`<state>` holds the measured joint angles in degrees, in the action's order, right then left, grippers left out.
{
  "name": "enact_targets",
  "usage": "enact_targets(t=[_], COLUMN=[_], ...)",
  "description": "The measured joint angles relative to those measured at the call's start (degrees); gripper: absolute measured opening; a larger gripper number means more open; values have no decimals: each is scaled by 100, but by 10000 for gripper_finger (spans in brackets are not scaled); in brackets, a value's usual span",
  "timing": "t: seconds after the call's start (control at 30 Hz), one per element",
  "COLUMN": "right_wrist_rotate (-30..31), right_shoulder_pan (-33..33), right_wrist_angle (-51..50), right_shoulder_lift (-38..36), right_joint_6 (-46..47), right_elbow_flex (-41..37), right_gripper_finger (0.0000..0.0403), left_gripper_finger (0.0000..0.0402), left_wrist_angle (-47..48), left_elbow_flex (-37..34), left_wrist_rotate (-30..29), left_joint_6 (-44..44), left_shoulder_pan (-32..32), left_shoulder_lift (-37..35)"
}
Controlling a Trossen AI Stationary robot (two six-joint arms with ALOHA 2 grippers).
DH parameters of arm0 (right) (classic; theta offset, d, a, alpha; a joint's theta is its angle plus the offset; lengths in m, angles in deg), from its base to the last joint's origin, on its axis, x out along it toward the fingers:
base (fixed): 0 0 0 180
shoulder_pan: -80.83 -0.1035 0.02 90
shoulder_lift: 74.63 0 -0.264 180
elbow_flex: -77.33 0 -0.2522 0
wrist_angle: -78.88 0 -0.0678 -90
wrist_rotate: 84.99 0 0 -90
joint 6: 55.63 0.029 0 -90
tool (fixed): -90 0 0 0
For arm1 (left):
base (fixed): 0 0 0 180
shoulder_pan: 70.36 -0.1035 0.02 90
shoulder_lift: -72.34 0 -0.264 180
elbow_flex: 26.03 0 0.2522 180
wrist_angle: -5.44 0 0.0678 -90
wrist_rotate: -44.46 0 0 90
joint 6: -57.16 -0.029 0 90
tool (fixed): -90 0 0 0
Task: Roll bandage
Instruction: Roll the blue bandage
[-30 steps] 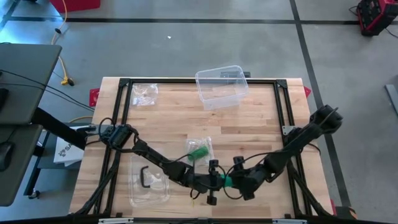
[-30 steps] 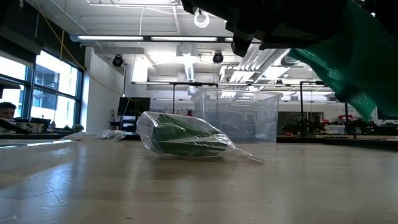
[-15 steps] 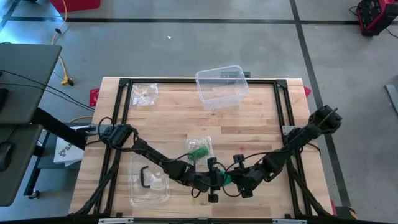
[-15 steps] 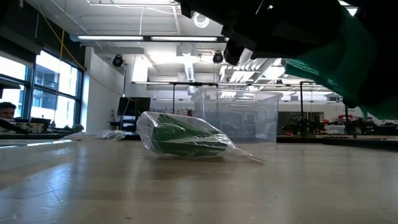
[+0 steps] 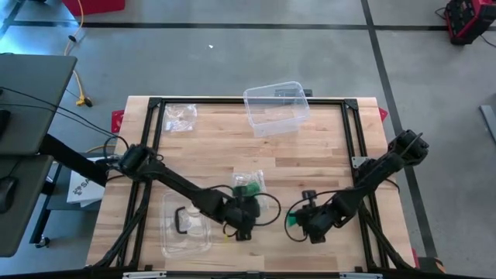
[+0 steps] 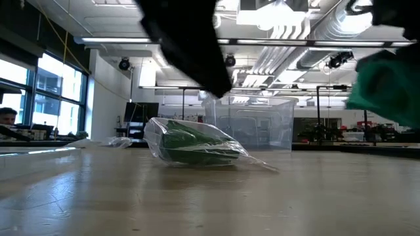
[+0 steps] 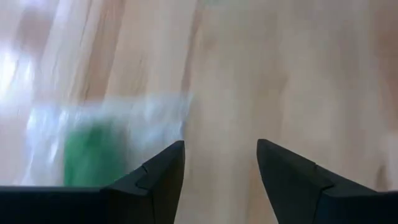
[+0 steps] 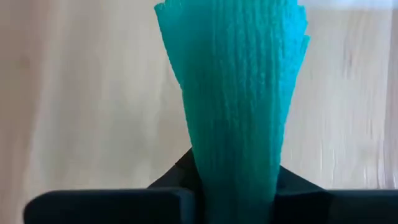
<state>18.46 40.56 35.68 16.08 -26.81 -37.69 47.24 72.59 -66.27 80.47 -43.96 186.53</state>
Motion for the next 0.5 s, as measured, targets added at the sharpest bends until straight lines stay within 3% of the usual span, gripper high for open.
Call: enact_targets(t=[0.13, 0.27, 0.37, 0.5], right_wrist_rotate=[-39, -170, -499, -654], right_shoulder_pan=[-50, 13, 196, 463], right_wrist_angle=[-635, -711, -803, -939], right_shoulder_lift=[27, 35, 31, 24], right_joint_6=[360, 470, 352, 46], right_elbow_flex=[-2, -2, -2, -2], right_gripper_finger=[66, 85, 127, 200], left_gripper_finger=[195, 193, 193, 192], left_wrist_angle=[1112, 2239, 2923, 3441], left_elbow_flex=[-20, -12, -17, -15], left_wrist_rotate=[-69, -1021, -1256, -1316], left_joint_6=[979, 2836, 3787, 4244], left_shoulder_pan=[163, 391, 344, 17], left_shoulder_lift=[-130, -309, -448, -655])
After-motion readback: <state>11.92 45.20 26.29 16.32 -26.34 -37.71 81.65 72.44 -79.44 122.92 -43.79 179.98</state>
